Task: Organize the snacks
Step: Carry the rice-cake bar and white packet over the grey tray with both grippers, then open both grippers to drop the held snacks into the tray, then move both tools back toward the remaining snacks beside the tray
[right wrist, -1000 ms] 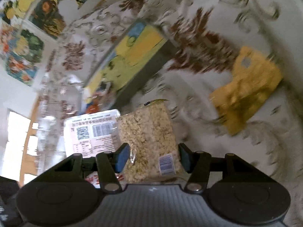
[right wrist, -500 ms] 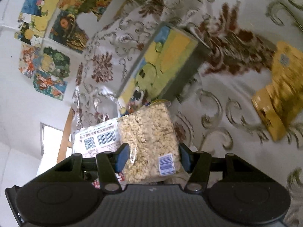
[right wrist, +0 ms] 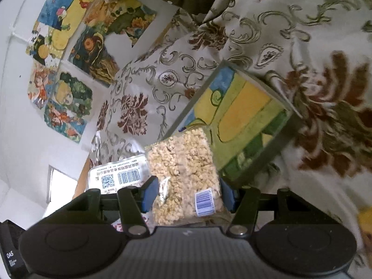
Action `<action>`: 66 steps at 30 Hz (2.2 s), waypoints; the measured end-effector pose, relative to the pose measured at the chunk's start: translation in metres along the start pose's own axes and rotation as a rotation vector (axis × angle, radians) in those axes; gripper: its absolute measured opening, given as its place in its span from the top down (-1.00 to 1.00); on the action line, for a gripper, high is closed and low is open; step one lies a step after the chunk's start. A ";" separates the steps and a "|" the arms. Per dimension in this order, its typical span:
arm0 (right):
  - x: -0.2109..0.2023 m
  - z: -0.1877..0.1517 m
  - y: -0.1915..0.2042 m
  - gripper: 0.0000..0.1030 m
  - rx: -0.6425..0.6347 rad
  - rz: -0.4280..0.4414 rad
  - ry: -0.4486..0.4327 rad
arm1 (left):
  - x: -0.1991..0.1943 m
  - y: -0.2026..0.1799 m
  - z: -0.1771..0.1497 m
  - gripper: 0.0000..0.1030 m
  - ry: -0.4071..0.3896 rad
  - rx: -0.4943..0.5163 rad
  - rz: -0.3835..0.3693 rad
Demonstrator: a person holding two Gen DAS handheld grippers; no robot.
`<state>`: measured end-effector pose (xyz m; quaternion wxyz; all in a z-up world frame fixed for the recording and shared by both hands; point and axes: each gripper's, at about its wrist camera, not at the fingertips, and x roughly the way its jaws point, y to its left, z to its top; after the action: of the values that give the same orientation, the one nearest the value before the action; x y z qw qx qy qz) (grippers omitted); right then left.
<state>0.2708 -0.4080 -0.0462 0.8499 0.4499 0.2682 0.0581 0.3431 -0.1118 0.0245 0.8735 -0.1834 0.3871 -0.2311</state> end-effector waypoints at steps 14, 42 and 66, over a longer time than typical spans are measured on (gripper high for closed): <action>0.064 0.017 -0.010 -0.23 -0.034 -0.080 -0.046 | 0.064 0.012 0.026 0.84 0.011 -0.018 0.029; -0.003 0.028 0.013 -1.00 -0.093 -0.072 -0.084 | 0.010 0.004 0.018 -0.79 -0.107 0.013 0.135; -0.114 -0.057 0.055 -1.00 -0.408 -0.207 -0.177 | -0.116 -0.007 -0.079 -0.98 -0.228 0.161 0.221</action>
<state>0.1529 -0.3724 0.0173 0.9448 0.2421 0.2201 -0.0160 0.2126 -0.0650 0.0468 0.9437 -0.0944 0.2836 -0.1417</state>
